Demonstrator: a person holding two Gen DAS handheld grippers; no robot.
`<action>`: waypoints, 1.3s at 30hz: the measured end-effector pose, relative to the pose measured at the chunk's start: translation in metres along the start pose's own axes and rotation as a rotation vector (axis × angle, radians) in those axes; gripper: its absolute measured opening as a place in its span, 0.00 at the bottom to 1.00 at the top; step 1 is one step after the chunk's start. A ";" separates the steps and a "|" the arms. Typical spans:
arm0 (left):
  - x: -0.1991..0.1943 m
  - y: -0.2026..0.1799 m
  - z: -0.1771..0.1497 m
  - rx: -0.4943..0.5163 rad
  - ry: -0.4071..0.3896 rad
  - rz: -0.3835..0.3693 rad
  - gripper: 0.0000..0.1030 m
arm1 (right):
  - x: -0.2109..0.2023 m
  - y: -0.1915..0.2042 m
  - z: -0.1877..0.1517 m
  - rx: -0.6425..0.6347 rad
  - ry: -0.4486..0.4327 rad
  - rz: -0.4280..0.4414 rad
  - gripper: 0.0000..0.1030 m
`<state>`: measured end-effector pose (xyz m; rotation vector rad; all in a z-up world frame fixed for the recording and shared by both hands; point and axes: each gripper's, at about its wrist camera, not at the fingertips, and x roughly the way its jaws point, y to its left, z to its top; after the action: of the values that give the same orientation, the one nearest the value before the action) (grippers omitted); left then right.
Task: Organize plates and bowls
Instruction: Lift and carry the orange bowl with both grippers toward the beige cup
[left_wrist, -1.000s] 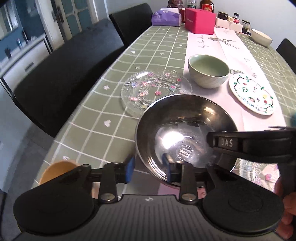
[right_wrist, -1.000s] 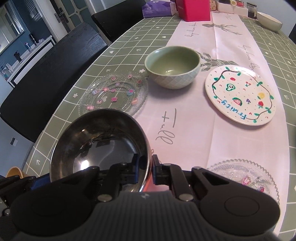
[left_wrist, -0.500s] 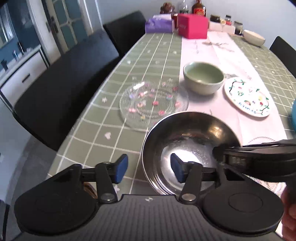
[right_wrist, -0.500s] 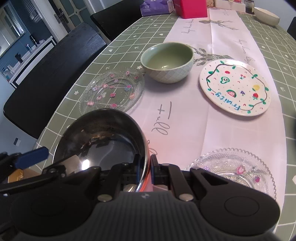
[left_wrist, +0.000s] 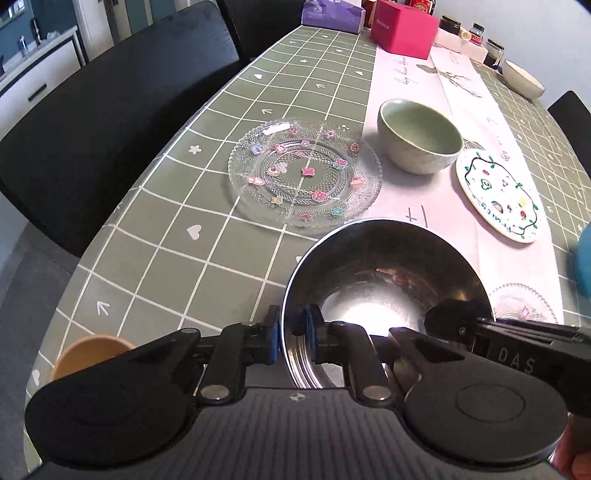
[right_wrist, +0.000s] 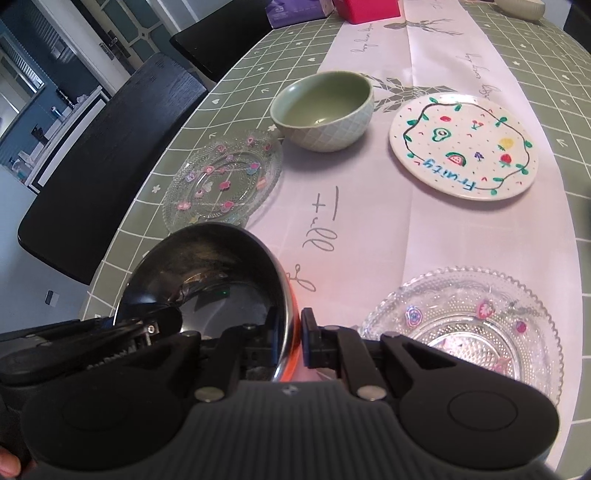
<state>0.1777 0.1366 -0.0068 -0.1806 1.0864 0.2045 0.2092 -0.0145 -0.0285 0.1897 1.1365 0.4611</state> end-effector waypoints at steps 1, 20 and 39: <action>-0.001 0.000 0.001 0.003 -0.003 -0.002 0.14 | 0.000 0.001 -0.001 -0.008 0.002 0.000 0.08; -0.059 -0.004 -0.044 0.044 -0.056 -0.063 0.11 | -0.064 0.001 -0.047 0.001 -0.016 0.006 0.09; -0.078 0.037 -0.154 0.053 -0.038 -0.172 0.12 | -0.084 0.013 -0.146 -0.045 0.049 0.061 0.11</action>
<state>0.0011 0.1290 -0.0087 -0.2201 1.0321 0.0248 0.0449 -0.0529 -0.0154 0.1748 1.1691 0.5479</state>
